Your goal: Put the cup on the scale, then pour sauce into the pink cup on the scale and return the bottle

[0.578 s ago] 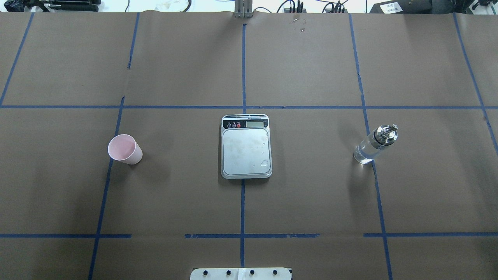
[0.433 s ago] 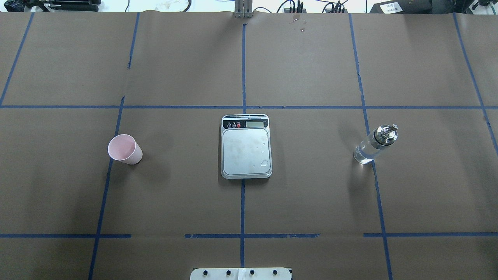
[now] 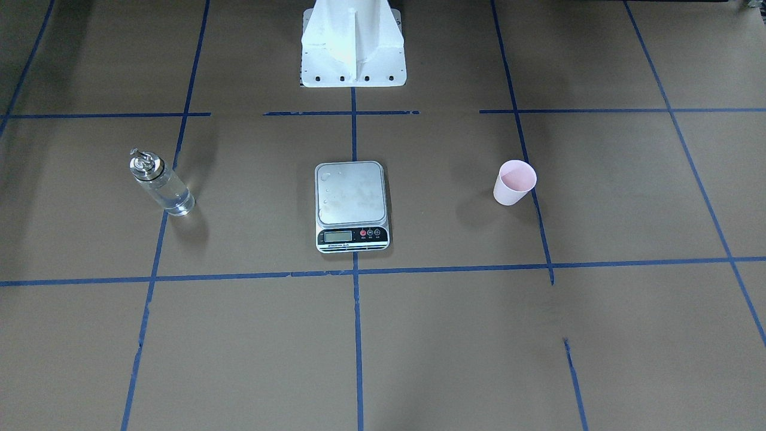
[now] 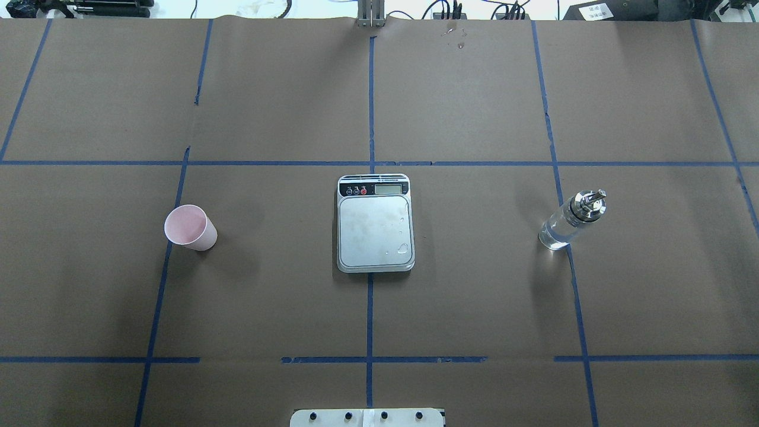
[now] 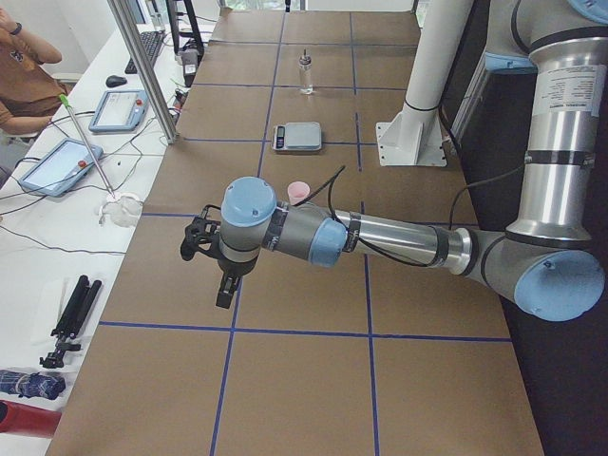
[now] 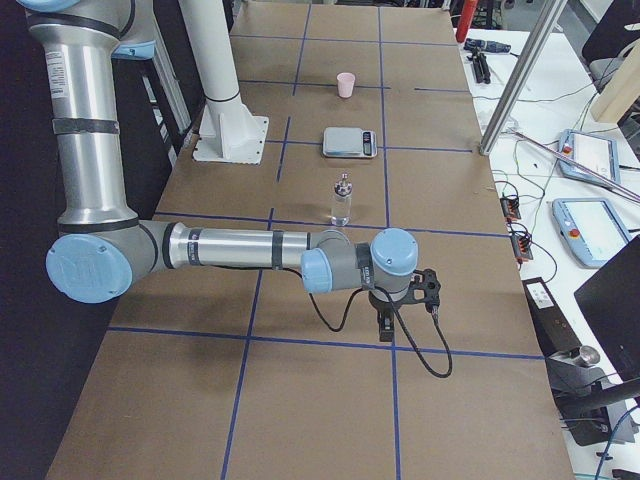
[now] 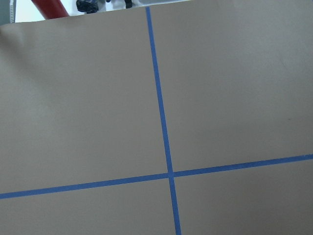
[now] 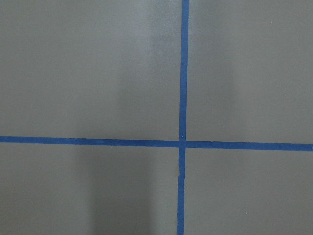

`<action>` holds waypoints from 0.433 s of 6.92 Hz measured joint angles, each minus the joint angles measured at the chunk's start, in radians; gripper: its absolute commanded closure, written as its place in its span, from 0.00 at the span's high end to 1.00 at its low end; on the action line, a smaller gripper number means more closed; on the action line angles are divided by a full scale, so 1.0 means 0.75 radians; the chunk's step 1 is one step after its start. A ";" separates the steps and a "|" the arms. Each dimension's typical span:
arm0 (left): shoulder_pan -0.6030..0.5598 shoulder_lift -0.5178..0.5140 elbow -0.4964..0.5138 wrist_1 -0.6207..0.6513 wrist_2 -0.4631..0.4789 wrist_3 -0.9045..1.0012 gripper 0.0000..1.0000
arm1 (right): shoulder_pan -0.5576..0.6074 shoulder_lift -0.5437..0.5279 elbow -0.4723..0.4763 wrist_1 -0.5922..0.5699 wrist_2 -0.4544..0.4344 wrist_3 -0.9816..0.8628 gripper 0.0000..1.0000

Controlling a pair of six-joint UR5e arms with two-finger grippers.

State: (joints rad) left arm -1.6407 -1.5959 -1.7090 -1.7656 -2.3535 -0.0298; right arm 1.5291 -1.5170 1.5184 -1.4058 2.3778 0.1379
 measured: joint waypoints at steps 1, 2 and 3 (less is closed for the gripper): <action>0.014 0.022 -0.001 -0.079 0.009 -0.002 1.00 | -0.002 -0.001 -0.003 0.001 0.011 0.002 1.00; 0.045 0.056 -0.002 -0.154 -0.002 0.001 1.00 | -0.004 -0.003 -0.005 0.009 0.037 0.005 1.00; 0.135 0.072 0.006 -0.266 -0.025 -0.014 0.99 | -0.009 -0.009 -0.007 0.039 0.076 0.010 1.00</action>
State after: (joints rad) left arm -1.5394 -1.5422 -1.7042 -1.9648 -2.3720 -0.0400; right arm 1.5226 -1.5239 1.5134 -1.3767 2.4351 0.1454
